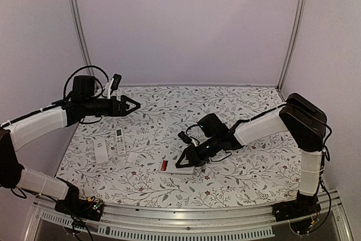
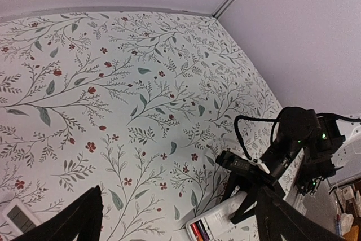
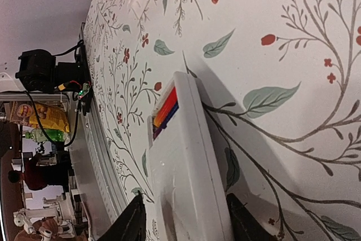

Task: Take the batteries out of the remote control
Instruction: Place the remote control without the battery cover at the center of the board.

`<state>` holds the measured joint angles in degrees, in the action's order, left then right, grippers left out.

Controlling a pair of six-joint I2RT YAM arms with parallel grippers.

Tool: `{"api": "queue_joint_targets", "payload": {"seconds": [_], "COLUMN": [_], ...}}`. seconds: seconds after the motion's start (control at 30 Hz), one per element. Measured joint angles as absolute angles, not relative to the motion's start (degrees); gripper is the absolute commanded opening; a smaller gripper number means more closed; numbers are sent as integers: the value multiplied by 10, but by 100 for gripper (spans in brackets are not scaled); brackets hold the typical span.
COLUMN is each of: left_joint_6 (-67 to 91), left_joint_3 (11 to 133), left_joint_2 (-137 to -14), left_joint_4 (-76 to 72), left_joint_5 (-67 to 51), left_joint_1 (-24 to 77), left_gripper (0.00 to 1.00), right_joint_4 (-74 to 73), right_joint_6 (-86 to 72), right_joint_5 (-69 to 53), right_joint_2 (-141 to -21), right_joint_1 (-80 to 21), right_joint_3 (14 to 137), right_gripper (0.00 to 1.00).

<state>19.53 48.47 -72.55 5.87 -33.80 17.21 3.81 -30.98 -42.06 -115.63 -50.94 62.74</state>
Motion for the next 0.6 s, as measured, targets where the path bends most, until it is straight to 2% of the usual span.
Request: {"api": "queue_joint_targets", "payload": {"seconds": [0.33,0.43,0.6], "left_joint_6": [195,195,195], "left_joint_3": [485,485,485], "left_joint_2": [-731,-729,-706], "left_joint_4": [59,60,64], "left_joint_5": [-333,-319,-286], "left_joint_1": [176,176,176], "left_gripper": [93,94,95], "right_joint_4": [14,-2,-27], "right_joint_6": [-300,-294,-286], "right_joint_5": [-372,-347,-299], "right_joint_2": [-1147,-1130,-1083], "right_joint_1": [-509,-507,-498], "right_joint_3": [633,633,630], "right_gripper": [79,83,84]}}
